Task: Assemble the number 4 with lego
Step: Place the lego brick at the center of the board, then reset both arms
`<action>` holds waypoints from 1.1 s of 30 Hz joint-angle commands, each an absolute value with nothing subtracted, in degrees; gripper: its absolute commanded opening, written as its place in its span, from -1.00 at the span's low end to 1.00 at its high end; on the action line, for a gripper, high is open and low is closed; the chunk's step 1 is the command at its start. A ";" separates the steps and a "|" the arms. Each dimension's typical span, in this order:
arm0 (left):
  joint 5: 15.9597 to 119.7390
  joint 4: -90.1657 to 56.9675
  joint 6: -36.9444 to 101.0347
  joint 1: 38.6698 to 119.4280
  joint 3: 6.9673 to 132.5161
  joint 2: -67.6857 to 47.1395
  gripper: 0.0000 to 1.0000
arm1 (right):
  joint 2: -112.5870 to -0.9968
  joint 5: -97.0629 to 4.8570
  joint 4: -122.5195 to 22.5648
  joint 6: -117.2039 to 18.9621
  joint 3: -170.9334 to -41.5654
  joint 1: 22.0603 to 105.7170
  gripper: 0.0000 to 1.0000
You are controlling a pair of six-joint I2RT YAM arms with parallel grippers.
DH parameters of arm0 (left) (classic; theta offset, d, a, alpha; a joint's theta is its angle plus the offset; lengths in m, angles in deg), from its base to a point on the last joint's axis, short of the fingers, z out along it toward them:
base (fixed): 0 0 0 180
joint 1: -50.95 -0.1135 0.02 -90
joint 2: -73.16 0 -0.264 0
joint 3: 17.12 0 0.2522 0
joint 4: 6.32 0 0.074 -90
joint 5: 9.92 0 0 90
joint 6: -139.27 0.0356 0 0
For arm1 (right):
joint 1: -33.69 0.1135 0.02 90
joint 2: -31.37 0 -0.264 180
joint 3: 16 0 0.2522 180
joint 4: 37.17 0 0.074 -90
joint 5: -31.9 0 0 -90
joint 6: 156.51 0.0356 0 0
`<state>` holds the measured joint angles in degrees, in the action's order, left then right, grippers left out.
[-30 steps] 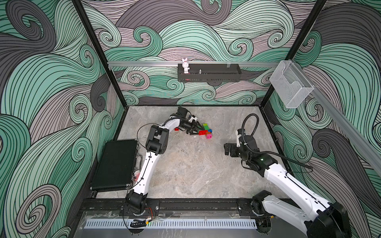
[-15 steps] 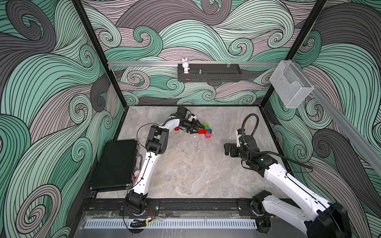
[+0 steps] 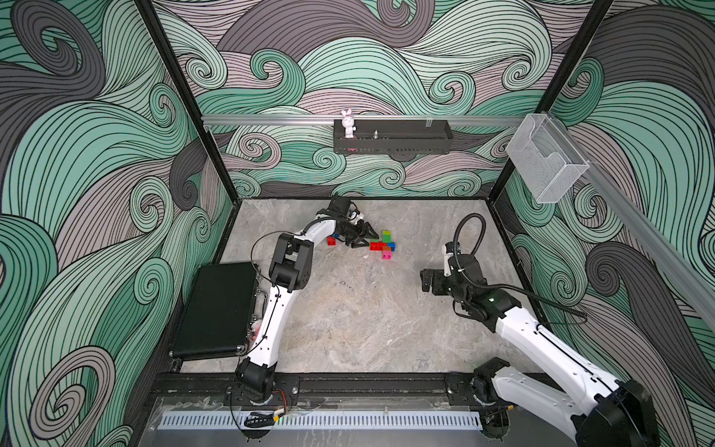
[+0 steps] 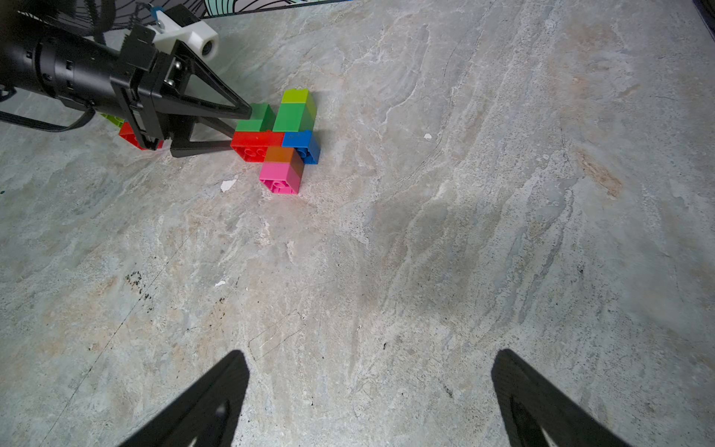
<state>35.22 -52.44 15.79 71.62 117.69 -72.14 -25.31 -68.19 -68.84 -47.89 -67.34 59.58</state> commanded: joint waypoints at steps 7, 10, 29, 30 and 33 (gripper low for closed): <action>61.56 -48.73 22.92 71.08 95.01 -44.34 0.24 | -22.94 -76.54 -64.84 -47.63 -66.52 58.75 0.99; 79.95 -40.09 25.06 70.89 78.60 -28.14 0.27 | -21.81 -78.76 -57.84 -47.91 -64.26 57.64 0.98; 125.86 -14.30 33.42 57.41 33.63 4.58 0.97 | -33.54 -98.73 -31.33 -48.64 -56.66 37.16 0.99; 127.47 -13.32 33.50 56.56 32.87 3.80 0.97 | -34.50 -98.75 -31.24 -48.78 -56.76 36.06 0.99; 127.65 -11.37 34.33 53.95 30.89 1.22 0.97 | -37.70 -98.44 -30.28 -51.56 -56.85 33.96 0.99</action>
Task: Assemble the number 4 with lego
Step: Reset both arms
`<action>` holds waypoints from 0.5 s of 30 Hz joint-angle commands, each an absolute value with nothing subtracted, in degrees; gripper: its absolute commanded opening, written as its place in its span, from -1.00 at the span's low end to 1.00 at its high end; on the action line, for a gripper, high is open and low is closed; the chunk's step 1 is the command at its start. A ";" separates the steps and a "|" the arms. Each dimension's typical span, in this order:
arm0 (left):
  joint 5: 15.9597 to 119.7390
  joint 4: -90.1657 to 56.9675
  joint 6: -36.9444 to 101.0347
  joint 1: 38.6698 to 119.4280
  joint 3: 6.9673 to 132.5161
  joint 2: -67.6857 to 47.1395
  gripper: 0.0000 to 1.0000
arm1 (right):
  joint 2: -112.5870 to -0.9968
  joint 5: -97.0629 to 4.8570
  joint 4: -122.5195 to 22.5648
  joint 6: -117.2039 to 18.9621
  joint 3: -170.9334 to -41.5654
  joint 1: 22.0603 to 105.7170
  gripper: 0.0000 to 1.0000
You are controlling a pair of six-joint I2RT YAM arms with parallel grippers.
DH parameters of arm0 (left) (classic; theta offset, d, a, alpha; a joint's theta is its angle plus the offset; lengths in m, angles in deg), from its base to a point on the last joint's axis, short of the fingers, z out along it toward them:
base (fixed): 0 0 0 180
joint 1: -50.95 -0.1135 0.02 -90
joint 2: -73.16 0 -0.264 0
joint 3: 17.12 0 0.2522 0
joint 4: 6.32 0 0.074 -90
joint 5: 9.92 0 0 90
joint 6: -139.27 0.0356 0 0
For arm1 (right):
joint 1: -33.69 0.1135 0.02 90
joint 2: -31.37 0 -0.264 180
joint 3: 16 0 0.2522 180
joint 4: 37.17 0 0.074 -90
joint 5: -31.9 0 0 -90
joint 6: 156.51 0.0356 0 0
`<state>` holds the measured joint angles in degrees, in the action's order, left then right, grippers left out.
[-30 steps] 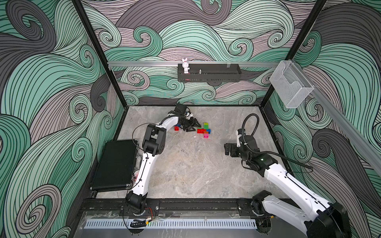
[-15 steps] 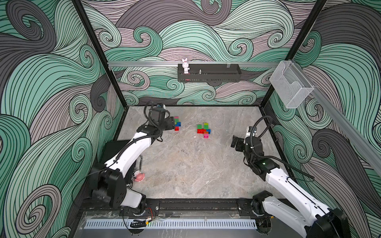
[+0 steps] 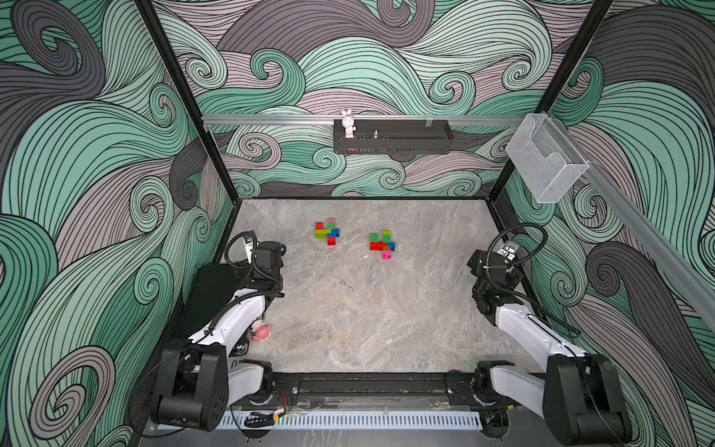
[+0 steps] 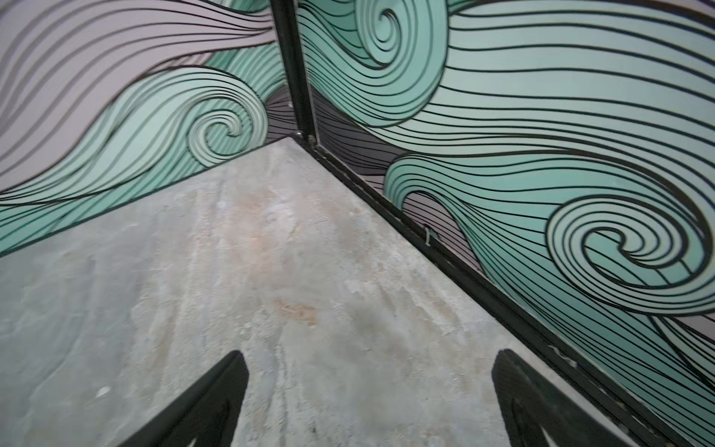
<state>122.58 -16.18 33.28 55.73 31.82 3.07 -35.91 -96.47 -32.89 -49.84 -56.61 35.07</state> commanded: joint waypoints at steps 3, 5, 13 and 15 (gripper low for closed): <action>122.51 -9.28 34.97 52.37 29.67 -1.90 0.97 | -42.35 -93.94 -26.66 -55.12 -56.85 32.73 0.99; 116.77 -8.03 35.01 51.14 29.43 -4.55 0.97 | -45.90 -88.34 -24.57 -57.78 -57.56 32.20 0.98; 99.82 2.27 41.27 48.46 29.66 -9.61 0.97 | -48.76 -70.18 -19.74 -68.60 -57.45 32.26 0.98; 95.14 7.67 40.45 46.74 27.49 -10.32 0.97 | -47.27 -67.81 -17.37 -69.56 -55.39 32.25 0.98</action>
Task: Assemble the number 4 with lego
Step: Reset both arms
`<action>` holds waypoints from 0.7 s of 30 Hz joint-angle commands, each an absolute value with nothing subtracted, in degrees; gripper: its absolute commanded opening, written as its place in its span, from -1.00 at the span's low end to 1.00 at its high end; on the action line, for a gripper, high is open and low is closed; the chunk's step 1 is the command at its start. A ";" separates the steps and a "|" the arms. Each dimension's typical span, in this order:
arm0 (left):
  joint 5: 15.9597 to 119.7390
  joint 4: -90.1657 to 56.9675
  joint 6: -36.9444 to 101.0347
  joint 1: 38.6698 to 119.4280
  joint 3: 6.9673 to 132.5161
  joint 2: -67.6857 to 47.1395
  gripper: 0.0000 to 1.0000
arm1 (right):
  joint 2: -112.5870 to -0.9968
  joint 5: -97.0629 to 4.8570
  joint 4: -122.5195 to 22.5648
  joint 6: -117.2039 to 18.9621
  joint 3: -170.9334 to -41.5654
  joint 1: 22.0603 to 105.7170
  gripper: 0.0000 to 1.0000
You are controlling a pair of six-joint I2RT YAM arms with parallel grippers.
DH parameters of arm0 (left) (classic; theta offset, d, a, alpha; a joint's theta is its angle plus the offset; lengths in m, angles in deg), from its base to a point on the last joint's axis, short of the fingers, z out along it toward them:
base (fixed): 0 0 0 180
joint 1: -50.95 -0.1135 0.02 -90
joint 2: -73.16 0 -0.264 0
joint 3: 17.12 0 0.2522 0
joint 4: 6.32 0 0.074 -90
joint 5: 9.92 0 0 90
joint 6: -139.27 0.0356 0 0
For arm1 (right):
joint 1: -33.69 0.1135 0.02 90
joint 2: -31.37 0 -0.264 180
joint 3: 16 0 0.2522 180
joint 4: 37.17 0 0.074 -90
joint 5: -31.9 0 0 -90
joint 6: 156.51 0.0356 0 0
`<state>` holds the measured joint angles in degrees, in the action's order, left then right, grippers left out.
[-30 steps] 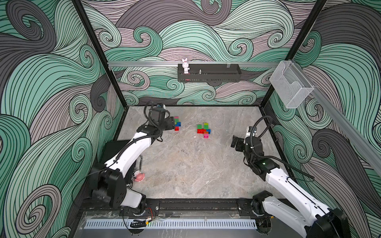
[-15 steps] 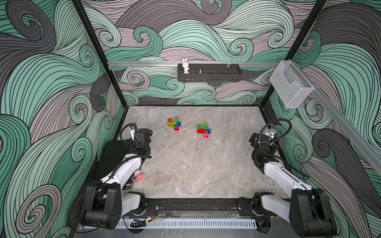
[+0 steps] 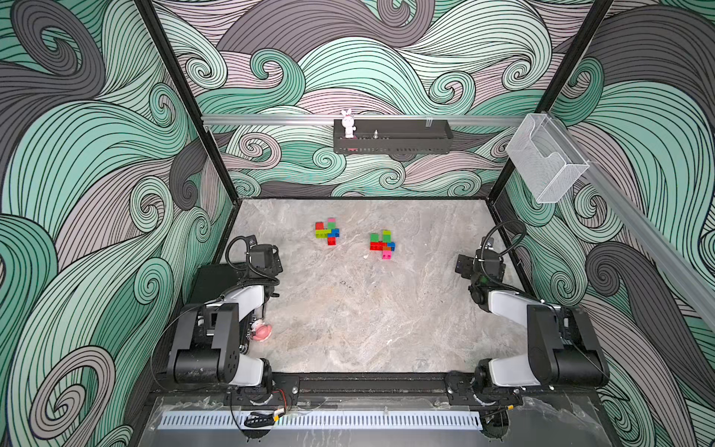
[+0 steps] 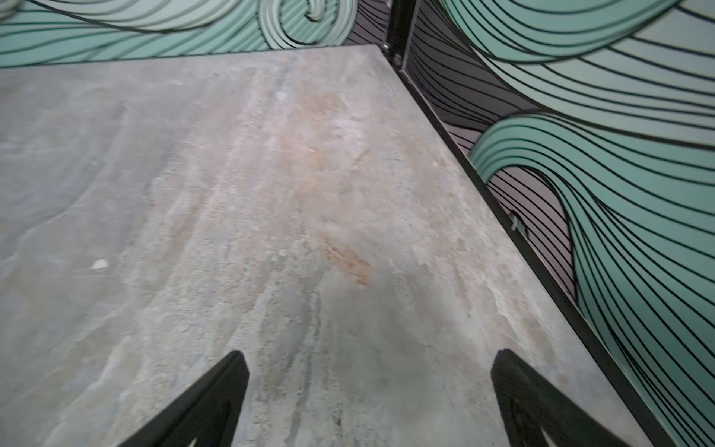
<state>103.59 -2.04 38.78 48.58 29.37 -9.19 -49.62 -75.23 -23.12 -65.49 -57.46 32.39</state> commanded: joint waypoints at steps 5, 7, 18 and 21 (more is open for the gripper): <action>84.88 20.80 45.18 46.47 21.55 -13.97 0.97 | -45.35 -66.67 -17.39 -67.60 -54.15 32.33 0.98; 82.74 30.62 47.74 46.47 17.97 -15.36 0.97 | -44.70 -65.98 -16.12 -66.68 -53.21 32.40 0.98; 97.05 20.43 42.26 48.40 21.60 -13.54 0.97 | -56.24 -56.24 6.93 -69.66 -47.81 34.74 0.98; 97.09 20.36 42.16 48.43 21.60 -13.41 0.97 | -55.91 -60.01 -6.55 -69.23 -54.12 35.75 0.98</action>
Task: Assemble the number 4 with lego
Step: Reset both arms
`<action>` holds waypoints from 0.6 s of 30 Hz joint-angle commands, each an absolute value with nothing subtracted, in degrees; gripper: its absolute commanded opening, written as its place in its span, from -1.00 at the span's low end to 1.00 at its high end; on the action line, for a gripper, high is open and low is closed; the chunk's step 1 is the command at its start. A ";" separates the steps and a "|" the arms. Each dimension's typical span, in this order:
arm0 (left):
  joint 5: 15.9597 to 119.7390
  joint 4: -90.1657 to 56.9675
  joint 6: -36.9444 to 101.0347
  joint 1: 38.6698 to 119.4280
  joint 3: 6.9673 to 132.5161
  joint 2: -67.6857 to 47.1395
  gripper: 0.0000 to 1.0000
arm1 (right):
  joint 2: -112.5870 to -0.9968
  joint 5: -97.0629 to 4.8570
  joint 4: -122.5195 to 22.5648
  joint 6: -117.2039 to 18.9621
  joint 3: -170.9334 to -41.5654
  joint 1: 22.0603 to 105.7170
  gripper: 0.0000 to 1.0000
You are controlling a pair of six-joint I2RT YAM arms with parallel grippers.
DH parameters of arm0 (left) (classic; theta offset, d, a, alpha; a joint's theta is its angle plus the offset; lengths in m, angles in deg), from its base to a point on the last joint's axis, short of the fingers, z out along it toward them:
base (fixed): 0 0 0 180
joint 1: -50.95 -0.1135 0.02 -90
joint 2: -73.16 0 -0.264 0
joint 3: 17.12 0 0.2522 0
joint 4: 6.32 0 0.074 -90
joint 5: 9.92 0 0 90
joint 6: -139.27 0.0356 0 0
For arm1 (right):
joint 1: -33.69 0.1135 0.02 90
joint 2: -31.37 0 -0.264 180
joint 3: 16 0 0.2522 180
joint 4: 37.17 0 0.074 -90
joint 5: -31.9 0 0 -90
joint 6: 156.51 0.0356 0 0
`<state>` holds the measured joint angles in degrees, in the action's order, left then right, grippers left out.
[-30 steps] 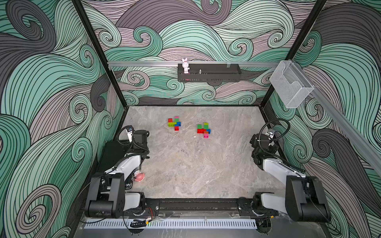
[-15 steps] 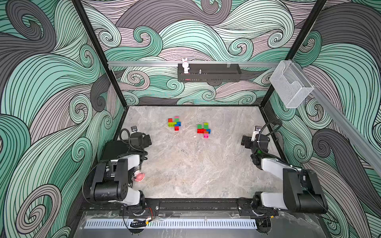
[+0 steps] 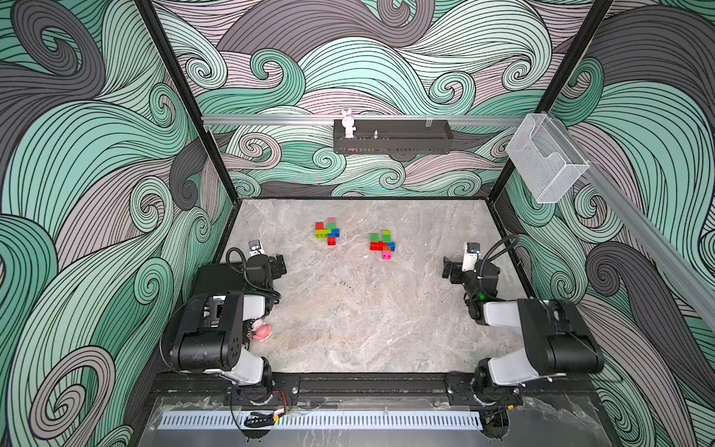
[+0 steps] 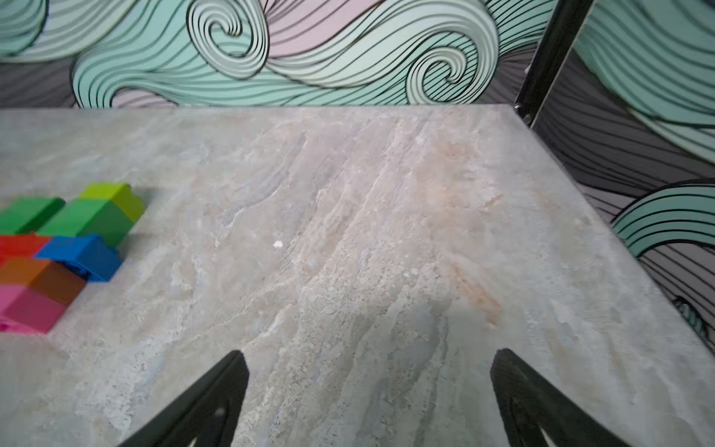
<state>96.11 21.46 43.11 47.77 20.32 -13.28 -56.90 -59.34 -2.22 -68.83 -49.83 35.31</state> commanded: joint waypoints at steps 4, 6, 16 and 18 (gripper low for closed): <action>97.04 20.03 42.08 48.40 21.62 -13.38 0.97 | -56.56 -58.10 -5.52 -68.26 -54.26 34.42 0.98; 97.17 20.11 42.06 48.47 21.64 -13.38 0.97 | -57.69 -58.10 -1.62 -68.18 -53.39 34.39 0.98; 97.39 20.07 42.07 48.59 21.68 -13.38 0.97 | -57.05 -58.09 -3.83 -68.35 -53.75 34.54 0.98; 97.40 20.04 42.14 48.61 21.64 -13.29 0.97 | -57.15 -58.03 -4.03 -68.26 -54.08 34.48 0.98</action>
